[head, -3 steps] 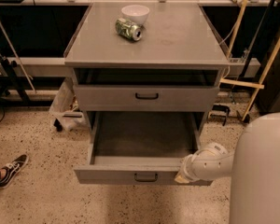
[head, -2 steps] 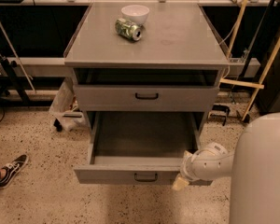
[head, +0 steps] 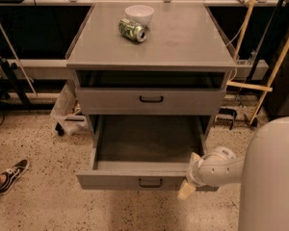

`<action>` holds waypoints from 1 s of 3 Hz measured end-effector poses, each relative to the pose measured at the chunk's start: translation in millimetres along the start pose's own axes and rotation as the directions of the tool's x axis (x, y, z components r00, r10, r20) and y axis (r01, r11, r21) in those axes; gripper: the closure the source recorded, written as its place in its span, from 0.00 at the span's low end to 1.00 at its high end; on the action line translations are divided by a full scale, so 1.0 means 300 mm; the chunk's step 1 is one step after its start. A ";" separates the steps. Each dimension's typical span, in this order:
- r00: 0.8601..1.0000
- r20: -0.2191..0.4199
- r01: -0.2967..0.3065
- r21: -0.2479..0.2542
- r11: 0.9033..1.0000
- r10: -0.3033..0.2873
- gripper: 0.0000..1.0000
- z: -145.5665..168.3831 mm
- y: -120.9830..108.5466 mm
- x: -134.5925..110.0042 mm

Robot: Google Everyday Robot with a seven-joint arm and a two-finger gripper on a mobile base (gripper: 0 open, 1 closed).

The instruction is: Open middle drawer

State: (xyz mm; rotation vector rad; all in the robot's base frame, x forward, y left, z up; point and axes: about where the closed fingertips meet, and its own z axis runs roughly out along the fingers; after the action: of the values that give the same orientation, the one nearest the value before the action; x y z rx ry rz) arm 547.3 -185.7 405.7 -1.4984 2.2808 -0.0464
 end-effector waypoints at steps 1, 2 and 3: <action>0.999 -0.032 0.000 0.040 0.999 0.001 0.00 -0.143 -0.006 0.038; 0.998 -0.056 -0.032 0.086 0.996 0.037 0.00 -0.372 0.100 0.102; 0.996 -0.068 -0.052 0.153 0.987 0.063 0.00 -0.596 0.262 0.183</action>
Offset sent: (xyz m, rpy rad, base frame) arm -0.1748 -0.0017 0.2439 -0.0709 -0.3255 -0.2845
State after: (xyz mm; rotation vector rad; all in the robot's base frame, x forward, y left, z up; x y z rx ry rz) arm 397.2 -235.7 532.6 -1.3741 2.3192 -0.2553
